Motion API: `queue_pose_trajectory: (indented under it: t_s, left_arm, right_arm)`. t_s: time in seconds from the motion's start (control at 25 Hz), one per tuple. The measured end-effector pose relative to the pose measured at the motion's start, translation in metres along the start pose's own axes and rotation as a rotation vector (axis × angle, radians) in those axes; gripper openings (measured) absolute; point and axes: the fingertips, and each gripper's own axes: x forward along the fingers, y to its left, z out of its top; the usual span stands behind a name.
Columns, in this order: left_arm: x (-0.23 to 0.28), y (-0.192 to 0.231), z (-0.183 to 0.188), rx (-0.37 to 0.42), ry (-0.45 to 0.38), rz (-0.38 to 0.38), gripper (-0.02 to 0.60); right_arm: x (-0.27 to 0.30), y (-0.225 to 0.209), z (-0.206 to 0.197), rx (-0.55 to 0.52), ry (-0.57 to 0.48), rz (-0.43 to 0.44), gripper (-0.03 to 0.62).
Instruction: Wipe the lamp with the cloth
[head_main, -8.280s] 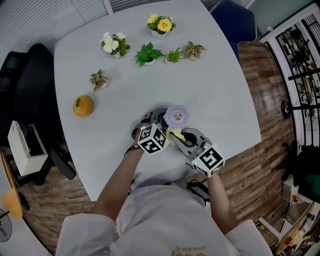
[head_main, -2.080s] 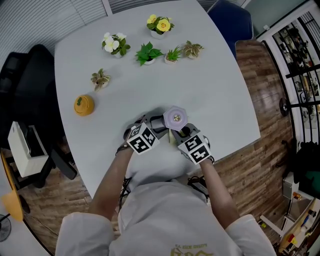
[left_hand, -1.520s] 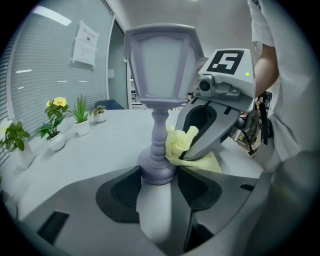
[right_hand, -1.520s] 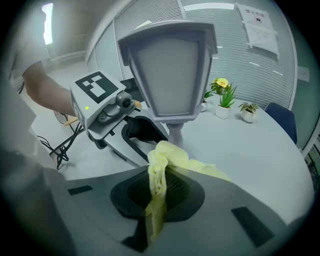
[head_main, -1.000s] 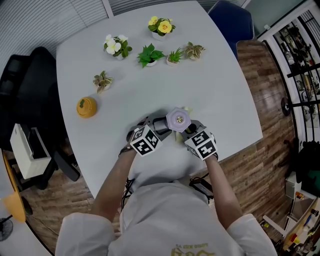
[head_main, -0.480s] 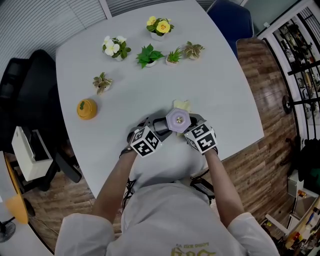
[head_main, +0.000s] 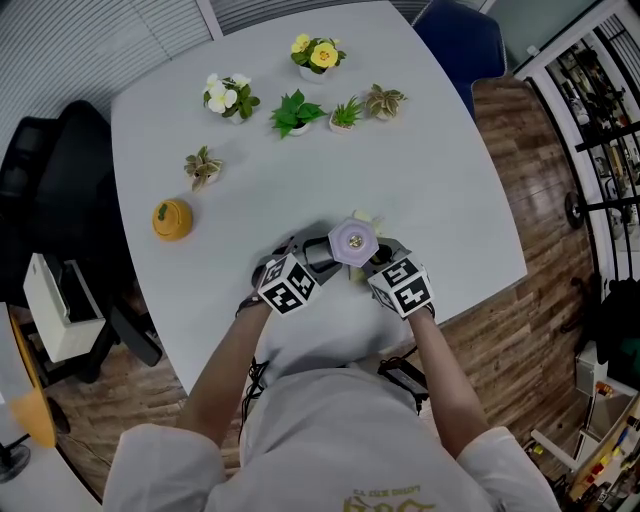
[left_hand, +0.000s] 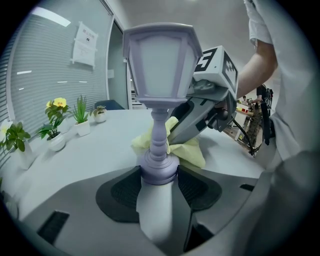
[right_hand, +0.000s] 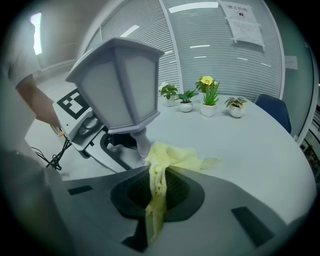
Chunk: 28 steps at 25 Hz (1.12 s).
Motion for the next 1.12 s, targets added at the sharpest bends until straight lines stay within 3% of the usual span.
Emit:
queue_pose_trajectory:
  t_s: [0.84, 1.12]
  left_arm:
    - [0.0, 0.0, 0.0, 0.007, -0.003, 0.014, 0.233]
    - [0.0, 0.0, 0.0, 0.012, -0.002, 0.018, 0.233]
  right_arm:
    - [0.01, -0.019, 0.016, 0.108, -0.055, -0.03, 0.026]
    - [-0.001, -0.012, 0.011, 0.224, -0.137, 0.041, 0.026]
